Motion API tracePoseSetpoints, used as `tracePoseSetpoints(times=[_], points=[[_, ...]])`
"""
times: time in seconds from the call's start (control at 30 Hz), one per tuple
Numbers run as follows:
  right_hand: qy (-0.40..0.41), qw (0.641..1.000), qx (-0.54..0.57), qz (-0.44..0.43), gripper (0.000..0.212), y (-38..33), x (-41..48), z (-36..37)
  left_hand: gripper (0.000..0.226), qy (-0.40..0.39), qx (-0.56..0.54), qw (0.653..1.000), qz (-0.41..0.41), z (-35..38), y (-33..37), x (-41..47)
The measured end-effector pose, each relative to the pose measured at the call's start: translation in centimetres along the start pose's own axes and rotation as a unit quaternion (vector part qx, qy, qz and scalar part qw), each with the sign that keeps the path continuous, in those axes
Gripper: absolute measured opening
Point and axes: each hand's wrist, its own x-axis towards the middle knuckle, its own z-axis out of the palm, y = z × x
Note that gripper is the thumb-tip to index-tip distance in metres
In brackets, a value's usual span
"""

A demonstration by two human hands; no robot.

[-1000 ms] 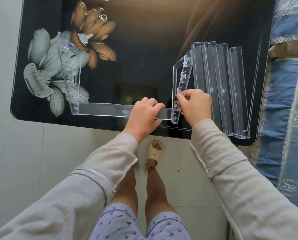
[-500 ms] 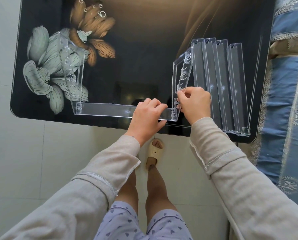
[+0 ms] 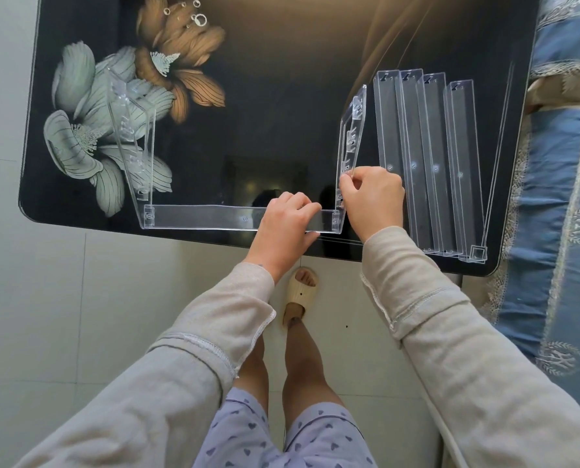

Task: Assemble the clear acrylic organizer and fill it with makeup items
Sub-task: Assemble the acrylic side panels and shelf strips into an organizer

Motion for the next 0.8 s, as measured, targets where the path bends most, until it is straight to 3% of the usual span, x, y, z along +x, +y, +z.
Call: tracePoseSetpoints(times=[0.37,0.63,0.73,0.8], points=[[0.022,0.999,-0.032,0.013,0.035,0.4,-0.1,0.2,0.039,-0.023,-0.012,0.999,0.036,0.1,-0.5,0.7],[0.008,0.999,-0.020,0.025,0.036,0.3,-0.5,0.1,0.036,0.011,0.057,0.998,0.032,-0.5,0.3,0.4],[0.016,0.998,0.049,0.031,0.040,1.0,-1.2,-0.2,0.053,-0.022,0.076,0.996,0.049,-1.0,0.2,0.3],[0.064,0.993,0.090,0.050,0.036,1.6,-1.4,-0.5,0.061,-0.029,0.061,0.997,0.048,-1.7,-0.5,0.0]])
